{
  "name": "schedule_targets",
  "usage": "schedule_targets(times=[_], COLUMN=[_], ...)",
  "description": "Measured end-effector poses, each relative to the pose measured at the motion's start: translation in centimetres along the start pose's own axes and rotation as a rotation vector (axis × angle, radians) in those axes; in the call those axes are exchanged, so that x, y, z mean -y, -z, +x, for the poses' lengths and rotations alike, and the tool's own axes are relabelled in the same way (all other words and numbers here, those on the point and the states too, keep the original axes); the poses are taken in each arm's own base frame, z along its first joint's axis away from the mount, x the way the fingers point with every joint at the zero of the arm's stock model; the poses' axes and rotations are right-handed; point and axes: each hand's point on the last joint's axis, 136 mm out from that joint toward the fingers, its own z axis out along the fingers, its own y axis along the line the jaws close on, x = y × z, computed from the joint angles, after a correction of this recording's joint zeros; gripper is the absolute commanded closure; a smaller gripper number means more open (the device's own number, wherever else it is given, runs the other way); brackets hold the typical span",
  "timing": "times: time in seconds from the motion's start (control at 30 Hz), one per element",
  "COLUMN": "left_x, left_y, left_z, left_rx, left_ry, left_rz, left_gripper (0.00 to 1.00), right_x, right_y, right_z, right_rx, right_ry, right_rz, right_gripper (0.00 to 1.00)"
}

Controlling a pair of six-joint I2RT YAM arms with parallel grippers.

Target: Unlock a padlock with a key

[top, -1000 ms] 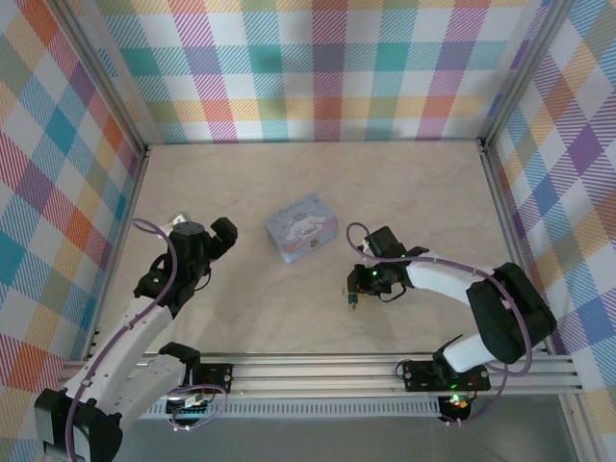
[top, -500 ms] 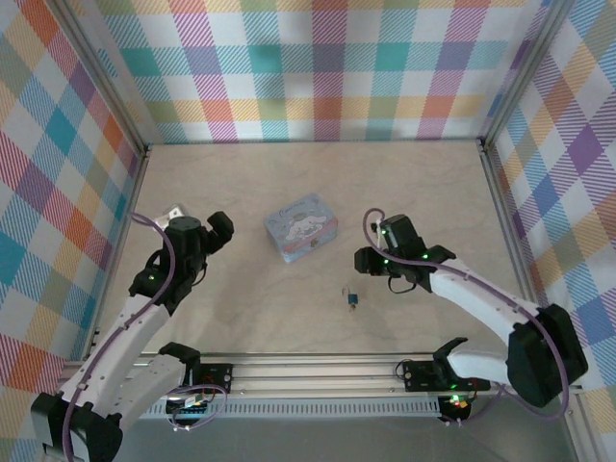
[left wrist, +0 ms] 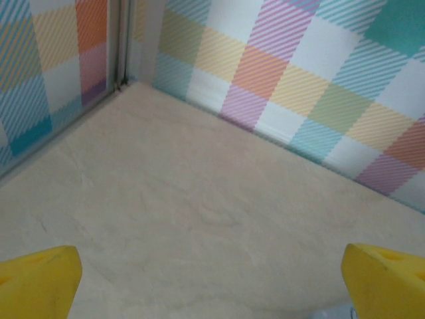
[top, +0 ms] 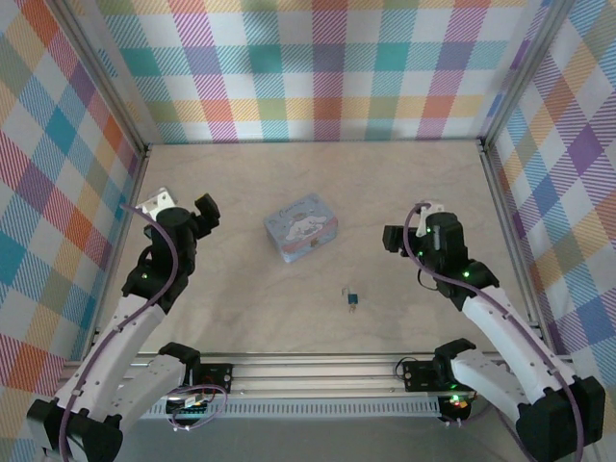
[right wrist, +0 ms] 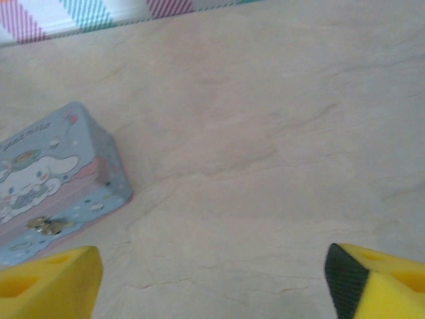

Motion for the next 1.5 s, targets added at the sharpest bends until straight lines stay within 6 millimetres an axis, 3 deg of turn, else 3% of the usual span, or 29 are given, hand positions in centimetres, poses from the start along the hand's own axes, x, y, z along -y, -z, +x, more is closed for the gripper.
schedule_targets(times=[0.03,0.33,0.43,0.63,0.8,1.07,1.27,1.5], left_x=[-0.2,-1.6,-1.7,-2.3,-2.2,-1.8,-1.5,-2.6], left_y=[-0.3,-3.6,-4.3,-5.0,-5.4,-6.6,-7.7,-9.8], left_z=[0.2,5.6,6.5,8.1,8.5,10.1,10.7,13.5], left_rx=[0.012,-0.036,-0.043,-0.05,-0.041,-0.055,-0.049,-0.099], left_ry=[-0.012,-0.093,-0.112,-0.168,-0.221,-0.295,-0.326,-0.382], left_rz=[-0.005,-0.048,-0.056,-0.071,-0.06,-0.035,-0.02,-0.035], left_gripper=[0.0,0.0,0.0,0.0,0.0,0.0,0.0,0.0], right_x=[0.6,5.6,7.0,8.6,10.6,10.7,11.4,11.8], right_y=[0.0,-2.3,-3.5,-5.7,-7.9,-9.9,-11.0,-11.6], right_z=[0.1,3.2,4.4,3.9,5.1,3.5,5.3,1.8], right_rx=[0.007,0.028,0.002,0.046,0.069,0.204,0.192,0.244], right_ry=[0.001,0.004,0.014,0.044,0.039,0.095,0.092,0.07], right_rz=[0.018,0.168,0.207,0.243,0.273,0.232,0.214,0.201], right_gripper=[0.01,0.0,0.0,0.0,0.0,0.0,0.0,0.0])
